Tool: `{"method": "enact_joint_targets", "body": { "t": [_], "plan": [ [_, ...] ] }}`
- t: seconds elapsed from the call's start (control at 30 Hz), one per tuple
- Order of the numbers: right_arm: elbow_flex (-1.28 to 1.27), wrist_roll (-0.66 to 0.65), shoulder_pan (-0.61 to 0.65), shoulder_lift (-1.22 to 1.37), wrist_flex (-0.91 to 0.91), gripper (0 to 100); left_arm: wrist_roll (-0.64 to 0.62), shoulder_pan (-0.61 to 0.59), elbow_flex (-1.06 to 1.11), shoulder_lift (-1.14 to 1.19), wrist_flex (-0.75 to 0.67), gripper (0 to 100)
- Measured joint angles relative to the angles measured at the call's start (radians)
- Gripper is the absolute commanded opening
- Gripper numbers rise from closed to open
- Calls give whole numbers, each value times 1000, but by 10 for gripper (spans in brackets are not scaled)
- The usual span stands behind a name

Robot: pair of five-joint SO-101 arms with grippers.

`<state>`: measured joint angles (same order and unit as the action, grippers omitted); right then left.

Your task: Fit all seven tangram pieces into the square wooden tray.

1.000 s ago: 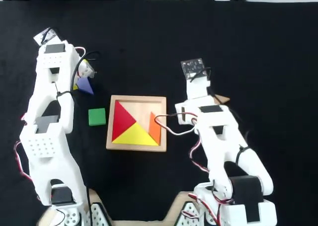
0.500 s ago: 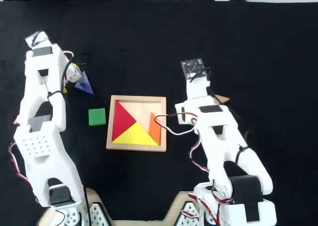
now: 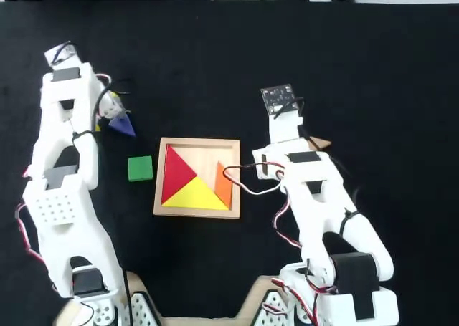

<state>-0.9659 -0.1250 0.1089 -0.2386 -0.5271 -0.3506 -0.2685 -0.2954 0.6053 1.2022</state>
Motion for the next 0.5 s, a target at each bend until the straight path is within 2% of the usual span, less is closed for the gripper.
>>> {"method": "enact_joint_targets", "body": {
  "t": [0.2, 0.5],
  "plan": [
    [0, 0, 0, 0, 0, 11, 68, 57, 0, 0, -6, 227],
    [0, 0, 0, 0, 0, 11, 104, 46, 0, 0, -6, 227]
  ]
}}
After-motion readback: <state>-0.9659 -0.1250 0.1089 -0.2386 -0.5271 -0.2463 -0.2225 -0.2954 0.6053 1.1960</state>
